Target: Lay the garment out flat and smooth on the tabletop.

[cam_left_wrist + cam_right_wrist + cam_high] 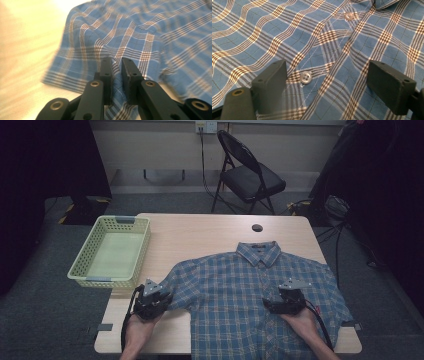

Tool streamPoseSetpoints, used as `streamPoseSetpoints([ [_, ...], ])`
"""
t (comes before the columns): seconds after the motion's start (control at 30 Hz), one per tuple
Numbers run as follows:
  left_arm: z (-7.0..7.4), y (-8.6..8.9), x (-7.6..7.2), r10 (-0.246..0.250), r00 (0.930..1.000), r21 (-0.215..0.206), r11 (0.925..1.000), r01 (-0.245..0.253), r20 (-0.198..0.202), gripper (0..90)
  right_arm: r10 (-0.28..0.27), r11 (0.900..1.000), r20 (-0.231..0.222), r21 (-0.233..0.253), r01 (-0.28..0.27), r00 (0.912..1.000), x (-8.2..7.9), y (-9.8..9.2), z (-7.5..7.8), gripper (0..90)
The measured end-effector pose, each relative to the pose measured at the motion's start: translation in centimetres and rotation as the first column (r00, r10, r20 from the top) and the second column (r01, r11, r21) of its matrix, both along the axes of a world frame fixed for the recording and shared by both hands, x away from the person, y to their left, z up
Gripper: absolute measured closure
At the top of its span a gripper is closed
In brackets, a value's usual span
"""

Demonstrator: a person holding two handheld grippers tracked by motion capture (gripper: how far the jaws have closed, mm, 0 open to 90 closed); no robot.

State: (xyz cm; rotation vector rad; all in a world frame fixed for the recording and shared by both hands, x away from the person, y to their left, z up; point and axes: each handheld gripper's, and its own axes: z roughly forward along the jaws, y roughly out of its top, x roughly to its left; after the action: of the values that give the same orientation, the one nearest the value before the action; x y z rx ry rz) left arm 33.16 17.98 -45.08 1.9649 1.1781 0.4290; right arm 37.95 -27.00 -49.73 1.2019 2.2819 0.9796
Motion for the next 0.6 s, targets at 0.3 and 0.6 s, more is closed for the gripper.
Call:
streamPoseSetpoints([
  [0.3,-1.0,1.8,1.8,0.047,0.9987,-0.045,0.9979,-0.046,0.02,40.1,0.001,1.0,0.0,0.0,-0.001,1.0,0.0,0.0,0.0,16.2],
  [0.6,-3.7,-1.0,4.0,-0.069,0.9945,0.057,0.9956,0.074,-0.079,34.3,0.002,1.0,0.0,0.0,-0.002,1.0,0.0,0.0,0.0,16.1],
])
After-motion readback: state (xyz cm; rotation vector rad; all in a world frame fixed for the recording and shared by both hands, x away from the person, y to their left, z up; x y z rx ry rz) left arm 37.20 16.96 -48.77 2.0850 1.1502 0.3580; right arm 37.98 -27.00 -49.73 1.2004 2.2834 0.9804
